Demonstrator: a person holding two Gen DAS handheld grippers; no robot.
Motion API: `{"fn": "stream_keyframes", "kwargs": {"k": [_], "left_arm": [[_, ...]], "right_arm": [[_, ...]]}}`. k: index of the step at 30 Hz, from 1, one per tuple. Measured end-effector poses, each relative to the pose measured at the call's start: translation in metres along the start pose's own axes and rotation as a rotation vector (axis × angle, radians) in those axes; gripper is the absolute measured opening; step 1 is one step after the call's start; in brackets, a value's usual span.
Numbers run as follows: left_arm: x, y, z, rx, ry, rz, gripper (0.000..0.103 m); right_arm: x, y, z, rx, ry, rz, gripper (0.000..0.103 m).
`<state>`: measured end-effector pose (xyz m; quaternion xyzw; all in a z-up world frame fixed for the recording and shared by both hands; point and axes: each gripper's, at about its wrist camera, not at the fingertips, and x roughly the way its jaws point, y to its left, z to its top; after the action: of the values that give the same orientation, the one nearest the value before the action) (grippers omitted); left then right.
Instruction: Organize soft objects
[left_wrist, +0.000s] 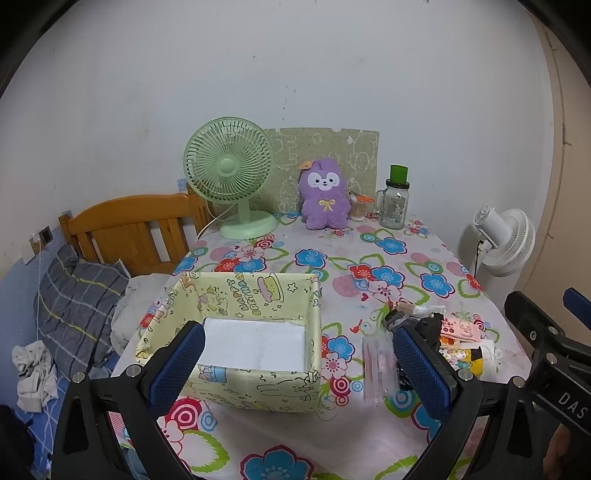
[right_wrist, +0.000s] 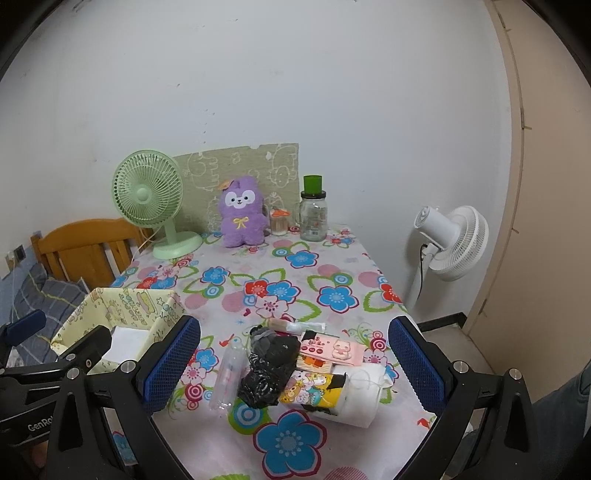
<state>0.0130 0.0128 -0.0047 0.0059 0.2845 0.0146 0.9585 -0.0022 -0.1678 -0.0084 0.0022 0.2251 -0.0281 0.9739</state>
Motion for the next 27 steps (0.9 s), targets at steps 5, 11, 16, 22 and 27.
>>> {"fn": "stream_keyframes", "kwargs": {"k": [5,11,16,22,27], "left_arm": [[0.001,-0.002,0.000,0.004,0.001,-0.003,0.103],[0.003,-0.005,-0.001,0.011,0.009,-0.009,0.103],[0.005,-0.006,-0.001,0.015,0.005,-0.005,0.103],[0.008,-0.007,-0.001,0.020,0.004,0.001,0.103],[0.012,-0.011,-0.005,0.031,0.009,-0.012,0.103]], "right_arm": [[0.001,-0.001,-0.002,-0.003,-0.002,0.002,0.103],[0.002,-0.002,-0.005,0.011,0.000,0.005,0.103],[0.002,-0.004,-0.004,0.010,-0.002,0.003,0.103],[0.004,-0.004,-0.001,0.008,0.001,0.008,0.103],[0.003,-0.003,0.000,0.007,0.001,0.010,0.103]]}}
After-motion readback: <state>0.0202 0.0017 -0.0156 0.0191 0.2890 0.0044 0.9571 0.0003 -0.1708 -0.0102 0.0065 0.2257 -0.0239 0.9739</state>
